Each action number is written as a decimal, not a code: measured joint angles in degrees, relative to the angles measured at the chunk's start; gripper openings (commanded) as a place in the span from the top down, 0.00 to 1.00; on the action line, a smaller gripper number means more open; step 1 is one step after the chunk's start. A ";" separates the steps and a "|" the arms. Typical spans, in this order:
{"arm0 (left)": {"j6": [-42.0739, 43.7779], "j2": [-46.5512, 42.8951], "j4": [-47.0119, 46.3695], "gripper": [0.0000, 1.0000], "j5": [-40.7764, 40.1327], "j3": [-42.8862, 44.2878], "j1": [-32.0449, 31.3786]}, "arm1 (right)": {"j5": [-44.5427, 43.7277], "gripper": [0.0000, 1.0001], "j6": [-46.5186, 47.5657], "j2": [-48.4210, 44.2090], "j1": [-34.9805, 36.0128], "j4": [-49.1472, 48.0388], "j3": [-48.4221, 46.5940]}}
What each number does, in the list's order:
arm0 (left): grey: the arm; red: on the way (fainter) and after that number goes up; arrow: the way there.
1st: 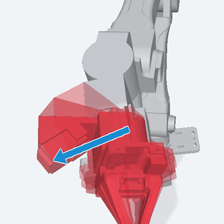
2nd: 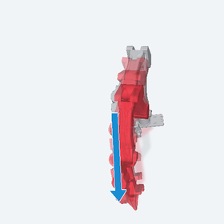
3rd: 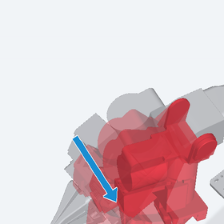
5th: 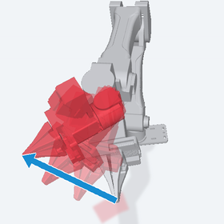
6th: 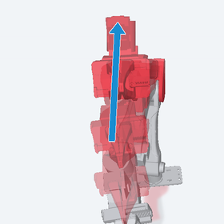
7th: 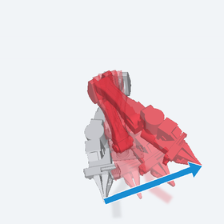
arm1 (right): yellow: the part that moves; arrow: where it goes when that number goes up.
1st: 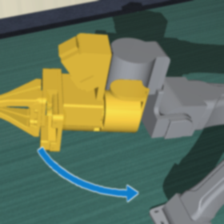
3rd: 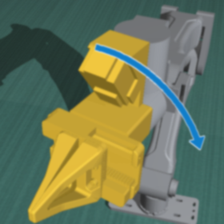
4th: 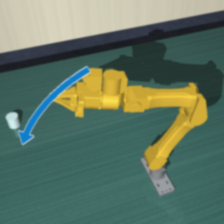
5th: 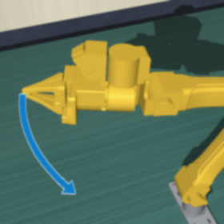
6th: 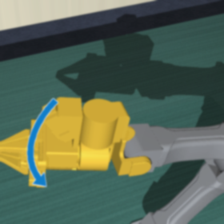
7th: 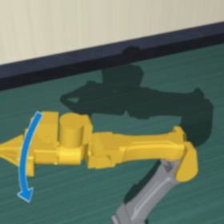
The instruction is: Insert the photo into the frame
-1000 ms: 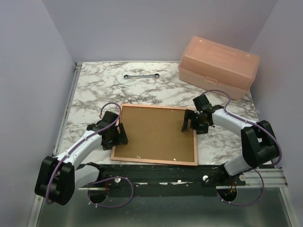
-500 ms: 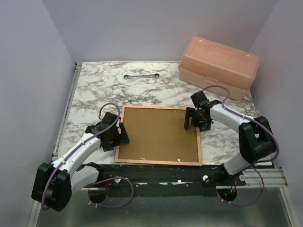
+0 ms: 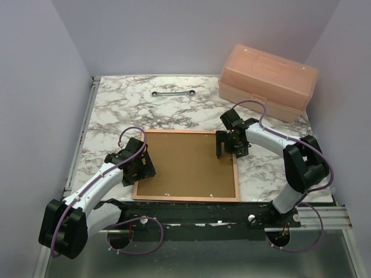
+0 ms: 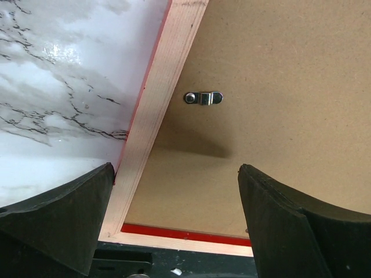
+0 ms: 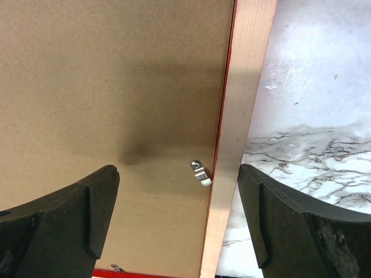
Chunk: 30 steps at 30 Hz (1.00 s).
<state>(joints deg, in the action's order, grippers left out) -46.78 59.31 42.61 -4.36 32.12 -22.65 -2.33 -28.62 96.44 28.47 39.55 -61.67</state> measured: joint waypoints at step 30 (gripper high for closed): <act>0.02 1.57 0.11 0.11 -0.98 0.00 0.00 | -6.73 0.59 -0.85 -3.43 0.31 -0.63 5.60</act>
<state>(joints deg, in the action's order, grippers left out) -46.76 60.88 42.72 -5.34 32.12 -22.65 -9.06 -29.47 93.01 28.77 38.92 -56.07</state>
